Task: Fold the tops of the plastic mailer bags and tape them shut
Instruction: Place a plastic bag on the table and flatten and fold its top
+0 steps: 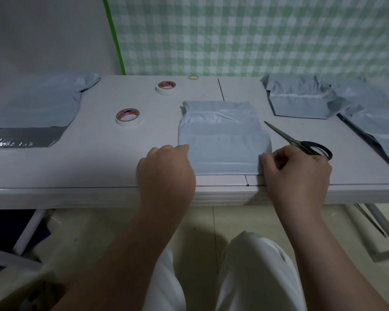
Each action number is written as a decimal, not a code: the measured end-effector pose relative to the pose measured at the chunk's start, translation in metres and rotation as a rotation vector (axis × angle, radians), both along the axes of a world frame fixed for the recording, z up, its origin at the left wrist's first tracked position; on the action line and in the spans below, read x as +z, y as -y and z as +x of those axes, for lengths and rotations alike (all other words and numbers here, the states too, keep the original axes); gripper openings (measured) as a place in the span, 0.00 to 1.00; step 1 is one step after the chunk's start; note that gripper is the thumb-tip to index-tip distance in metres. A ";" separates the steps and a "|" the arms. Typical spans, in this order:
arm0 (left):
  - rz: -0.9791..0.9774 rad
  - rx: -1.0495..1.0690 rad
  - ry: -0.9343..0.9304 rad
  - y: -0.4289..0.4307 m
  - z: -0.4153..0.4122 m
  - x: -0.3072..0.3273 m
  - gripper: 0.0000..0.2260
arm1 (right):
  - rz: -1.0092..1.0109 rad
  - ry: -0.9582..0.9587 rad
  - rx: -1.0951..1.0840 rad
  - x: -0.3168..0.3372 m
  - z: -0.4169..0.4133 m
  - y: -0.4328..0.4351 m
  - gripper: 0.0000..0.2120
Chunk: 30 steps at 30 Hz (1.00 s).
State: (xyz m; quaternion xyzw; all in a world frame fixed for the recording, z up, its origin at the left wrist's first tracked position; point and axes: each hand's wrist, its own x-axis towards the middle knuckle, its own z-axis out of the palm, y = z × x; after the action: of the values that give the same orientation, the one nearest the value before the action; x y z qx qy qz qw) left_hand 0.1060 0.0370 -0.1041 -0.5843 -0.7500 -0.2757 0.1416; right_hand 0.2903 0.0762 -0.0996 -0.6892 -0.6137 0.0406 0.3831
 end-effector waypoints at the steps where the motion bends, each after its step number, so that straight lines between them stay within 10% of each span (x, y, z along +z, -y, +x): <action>1: 0.002 0.000 0.005 0.000 0.000 0.000 0.10 | -0.003 0.001 -0.001 0.000 -0.001 0.000 0.09; 21: -0.035 -0.015 0.016 0.000 0.001 0.000 0.09 | -0.027 0.044 -0.020 0.004 -0.004 0.000 0.11; 30: -0.102 -0.083 -0.261 -0.006 -0.010 0.018 0.07 | -0.020 0.057 -0.017 0.006 -0.004 0.001 0.11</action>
State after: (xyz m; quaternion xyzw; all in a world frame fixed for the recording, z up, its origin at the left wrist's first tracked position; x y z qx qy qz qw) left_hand 0.0964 0.0434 -0.0865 -0.6521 -0.7135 -0.1643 0.1966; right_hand 0.2863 0.0749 -0.0937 -0.6991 -0.6180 0.0240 0.3587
